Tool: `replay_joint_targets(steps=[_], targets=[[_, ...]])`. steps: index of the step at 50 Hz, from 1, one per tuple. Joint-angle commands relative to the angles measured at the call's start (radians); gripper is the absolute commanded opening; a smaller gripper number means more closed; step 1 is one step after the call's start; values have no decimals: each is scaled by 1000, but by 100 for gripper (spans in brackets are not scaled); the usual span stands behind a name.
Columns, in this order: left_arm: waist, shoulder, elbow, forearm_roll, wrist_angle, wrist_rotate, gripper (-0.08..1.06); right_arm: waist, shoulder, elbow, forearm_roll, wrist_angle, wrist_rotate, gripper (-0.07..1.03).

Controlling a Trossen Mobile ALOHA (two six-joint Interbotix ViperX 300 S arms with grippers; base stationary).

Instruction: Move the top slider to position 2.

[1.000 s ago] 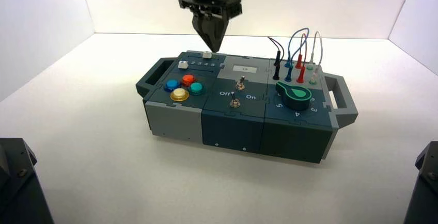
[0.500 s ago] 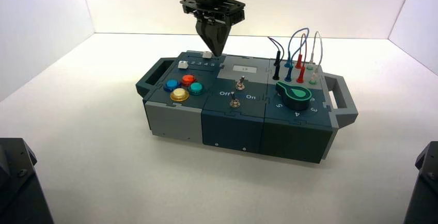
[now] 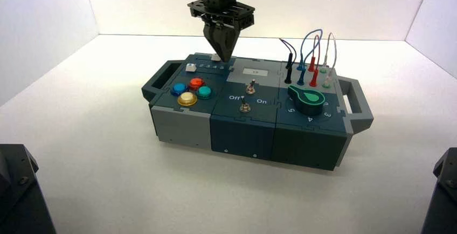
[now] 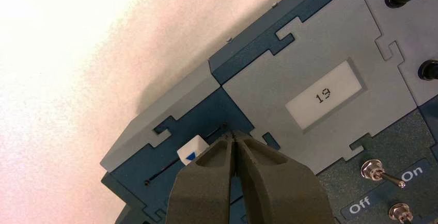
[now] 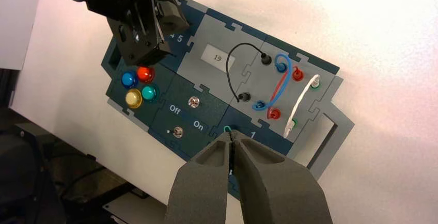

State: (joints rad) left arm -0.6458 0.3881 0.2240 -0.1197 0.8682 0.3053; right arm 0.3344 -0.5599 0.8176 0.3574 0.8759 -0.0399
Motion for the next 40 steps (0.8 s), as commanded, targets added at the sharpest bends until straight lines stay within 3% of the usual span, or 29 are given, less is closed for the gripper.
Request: replay_joint_targets(steps=[1, 40], targets=[[15, -21, -23, 6, -2, 6, -3, 6, -5, -12, 3, -8, -2, -2], [52, -15, -20, 8, 6, 32, -3, 6, 17, -12, 6, -18, 2, -2]])
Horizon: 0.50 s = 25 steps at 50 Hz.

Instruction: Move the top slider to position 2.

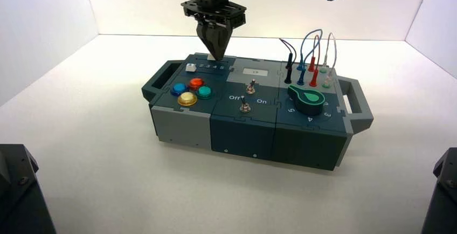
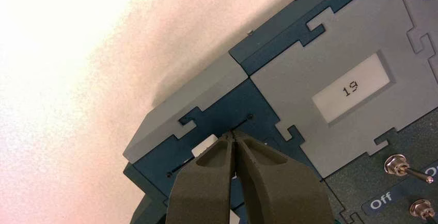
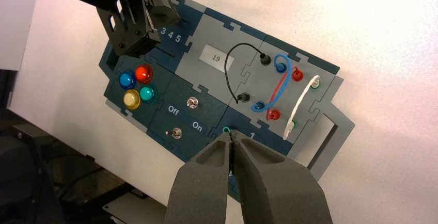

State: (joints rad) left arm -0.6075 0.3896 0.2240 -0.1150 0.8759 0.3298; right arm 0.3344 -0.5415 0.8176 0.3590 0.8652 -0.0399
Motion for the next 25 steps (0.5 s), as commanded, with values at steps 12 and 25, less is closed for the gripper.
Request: replay_joint_targets(steps=[12, 25], targets=[[20, -15, -20, 3, 3, 14, -3, 6, 2, -12, 6, -11, 2, -2], [28, -14, -20, 3, 5, 18, -3, 6, 11, -14, 5, -12, 2, -2]])
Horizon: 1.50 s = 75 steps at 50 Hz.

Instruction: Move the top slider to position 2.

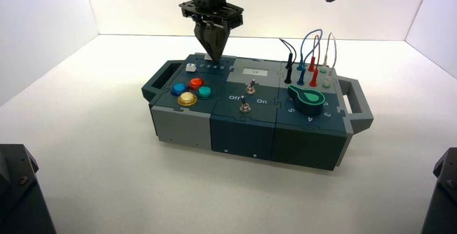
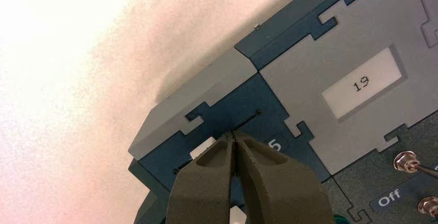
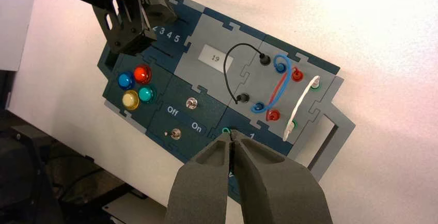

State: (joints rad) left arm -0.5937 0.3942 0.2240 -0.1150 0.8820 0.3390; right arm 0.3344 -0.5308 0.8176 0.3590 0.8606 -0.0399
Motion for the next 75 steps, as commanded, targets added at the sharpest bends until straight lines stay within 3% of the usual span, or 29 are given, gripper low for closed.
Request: replay_joint_targets(steps=[1, 75], targets=[[14, -18, -20, 3, -2, 9, -3, 6, 2, -12, 5, -8, 2, -2], [35, 11, -21, 3, 9, 26, -3, 6, 44, -18, 6, -18, 2, -2]])
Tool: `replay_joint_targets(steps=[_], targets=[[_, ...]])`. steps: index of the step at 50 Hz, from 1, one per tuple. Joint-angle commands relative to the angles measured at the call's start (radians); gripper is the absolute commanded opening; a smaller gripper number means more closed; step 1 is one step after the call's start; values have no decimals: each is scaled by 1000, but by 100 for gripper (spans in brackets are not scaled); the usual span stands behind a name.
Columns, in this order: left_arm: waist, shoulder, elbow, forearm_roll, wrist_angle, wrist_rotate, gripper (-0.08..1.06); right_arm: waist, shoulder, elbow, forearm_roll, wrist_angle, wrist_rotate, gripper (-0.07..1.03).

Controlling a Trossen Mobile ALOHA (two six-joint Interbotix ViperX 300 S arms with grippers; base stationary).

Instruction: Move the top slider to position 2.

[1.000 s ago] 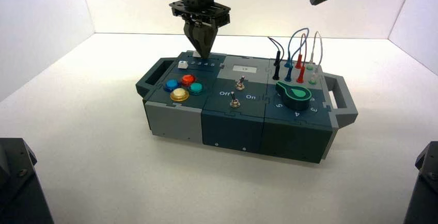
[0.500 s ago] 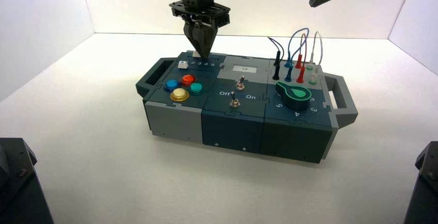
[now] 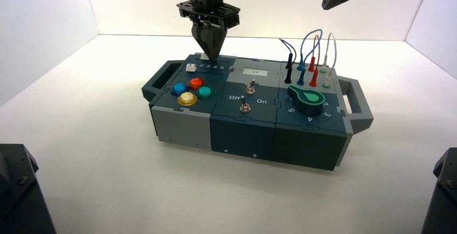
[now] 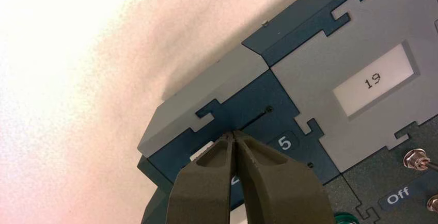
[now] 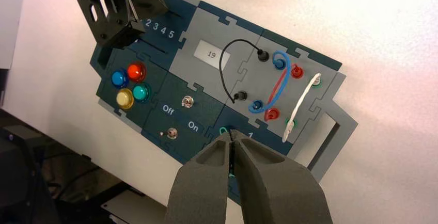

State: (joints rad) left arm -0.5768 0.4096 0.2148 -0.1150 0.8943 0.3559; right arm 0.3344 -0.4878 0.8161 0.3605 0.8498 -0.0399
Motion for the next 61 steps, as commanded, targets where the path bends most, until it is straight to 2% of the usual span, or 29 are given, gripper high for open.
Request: replay_joint_targets(steps=[1, 18, 30, 35, 43, 50, 61], targets=[[18, -5, -12, 3, -3, 9, -3, 6, 3, -17, 5, -8, 0, -2], [9, -9, -37, -5, 15, 9, -3, 6, 8, -17, 8, -14, 2, -2], [-52, -26, -83, -28, 28, 6, -3, 8, 6, -11, 8, -15, -2, -2], [-71, -37, -100, -35, 26, 0, -3, 25, 5, -6, 8, -26, -3, -2], [-92, -81, -110, -63, 29, -12, -3, 84, 5, -5, 5, -51, -3, -2], [-97, -129, -109, -64, 29, -31, -3, 110, 11, -3, 3, -86, -5, -2], [-97, -143, -118, -63, 31, -29, -3, 114, 40, -6, 3, -98, -23, -2]])
